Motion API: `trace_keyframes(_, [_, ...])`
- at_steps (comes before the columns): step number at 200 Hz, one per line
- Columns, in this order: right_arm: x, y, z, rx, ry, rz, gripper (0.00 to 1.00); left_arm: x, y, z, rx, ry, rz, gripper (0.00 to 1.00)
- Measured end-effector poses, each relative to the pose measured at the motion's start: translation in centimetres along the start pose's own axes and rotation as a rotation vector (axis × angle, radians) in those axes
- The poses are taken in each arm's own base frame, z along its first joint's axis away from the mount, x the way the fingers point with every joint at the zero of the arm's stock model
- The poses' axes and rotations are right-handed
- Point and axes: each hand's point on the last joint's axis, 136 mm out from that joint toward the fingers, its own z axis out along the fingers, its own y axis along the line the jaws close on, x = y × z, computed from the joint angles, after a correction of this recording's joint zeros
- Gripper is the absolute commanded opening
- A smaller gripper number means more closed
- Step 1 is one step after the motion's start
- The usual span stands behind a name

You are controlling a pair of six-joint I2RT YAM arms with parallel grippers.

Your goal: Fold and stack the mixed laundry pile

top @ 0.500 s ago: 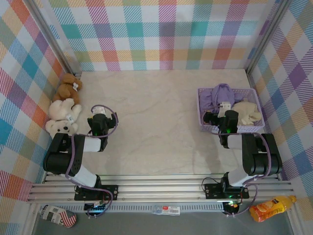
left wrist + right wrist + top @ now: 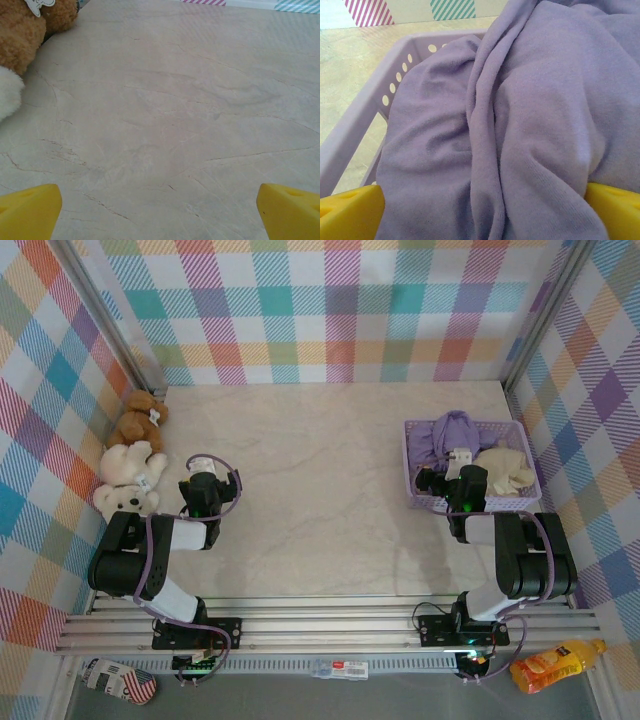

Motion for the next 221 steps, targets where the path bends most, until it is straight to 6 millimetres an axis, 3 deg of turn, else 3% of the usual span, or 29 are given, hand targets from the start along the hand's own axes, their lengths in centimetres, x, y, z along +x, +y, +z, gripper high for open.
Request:
trace_keyframes(113, [0.1,-0.1,0.0,0.006,0.005,0.004,0.99,0.1,0.0,0.0,0.000,0.002,0.001,1.00])
trace_keyframes(143, [-0.6,0.0,-0.9,0.010,0.032,0.007,0.99,0.3,0.1,-0.4,-0.005,0.053,0.020,1.00])
trace_keyframes(157, [-1.9,0.1,-1.9,0.013,0.031,0.010,0.99,-1.5,0.0,-0.8,-0.005,0.055,0.020,1.00])
trace_keyframes(201, [-9.3,0.7,-5.8,0.013,0.005,0.090,0.99,-10.9,-0.7,-3.6,0.012,0.005,-0.105,1.00])
trace_keyframes(221, [-11.7,0.5,-7.1,0.045,0.037,0.217,0.99,-13.2,-1.2,-4.1,0.012,0.055,-0.194,1.00])
